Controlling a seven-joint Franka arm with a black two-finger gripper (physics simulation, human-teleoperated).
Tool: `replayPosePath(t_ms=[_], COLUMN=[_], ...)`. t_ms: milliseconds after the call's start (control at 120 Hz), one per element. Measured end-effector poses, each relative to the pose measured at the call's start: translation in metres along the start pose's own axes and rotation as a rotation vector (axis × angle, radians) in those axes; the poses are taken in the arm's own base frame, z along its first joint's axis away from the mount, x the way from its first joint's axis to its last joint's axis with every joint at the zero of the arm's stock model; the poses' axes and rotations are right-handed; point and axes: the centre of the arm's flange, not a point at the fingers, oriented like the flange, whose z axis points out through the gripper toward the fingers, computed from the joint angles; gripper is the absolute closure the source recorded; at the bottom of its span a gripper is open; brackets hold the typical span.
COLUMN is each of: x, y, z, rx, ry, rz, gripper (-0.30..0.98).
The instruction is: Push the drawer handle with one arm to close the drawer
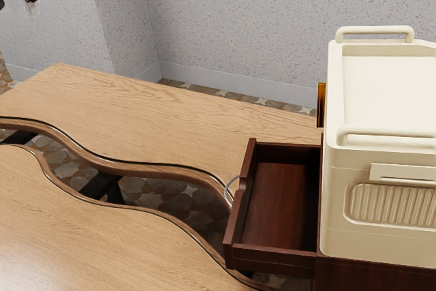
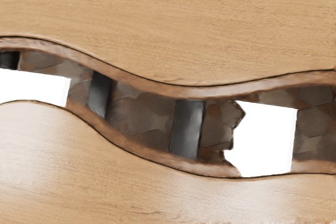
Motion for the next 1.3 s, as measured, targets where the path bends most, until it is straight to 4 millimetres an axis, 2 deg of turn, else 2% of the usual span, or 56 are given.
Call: replayPosePath(t_ms=[83, 150, 208, 283, 350, 442, 633, 750, 858, 933, 1100, 1183, 1300], x=[0.007, 0.010, 0.009, 0.006, 0.002, -0.001, -0.002, 0.000, -0.006, -0.009, -0.006, -0.014, -0.030], y=[0.035, 0.059, 0.082, 0.111, 0.134, 0.158, 0.189, 0.199, 0.204, 0.206, 0.219, 0.244, 0.294], z=[-0.001, 0.008, 0.036, 0.085, 0.126, 0.163, 0.217, 0.252, 0.281, 0.294, 0.305, 0.310, 0.303], rx=[-0.007, -0.018, -0.049, -0.084, -0.106, -0.121, -0.168, -0.200, -0.213, -0.208, -0.180, -0.183, -0.195], ry=[-0.001, -0.027, -0.087, -0.171, -0.237, -0.265, -0.213, -0.151, -0.125, -0.106, -0.060, -0.052, -0.025], rz=[0.093, 0.160, 0.227, 0.301, 0.359, 0.440, 0.624, 0.716, 0.801, 0.858, 0.979, 1.065, 1.211], gripper=[0.00, 0.00, 0.00, 0.00, 0.14, 0.35, 0.63, 0.70, 0.74, 0.76, 0.77, 0.78, 0.78])
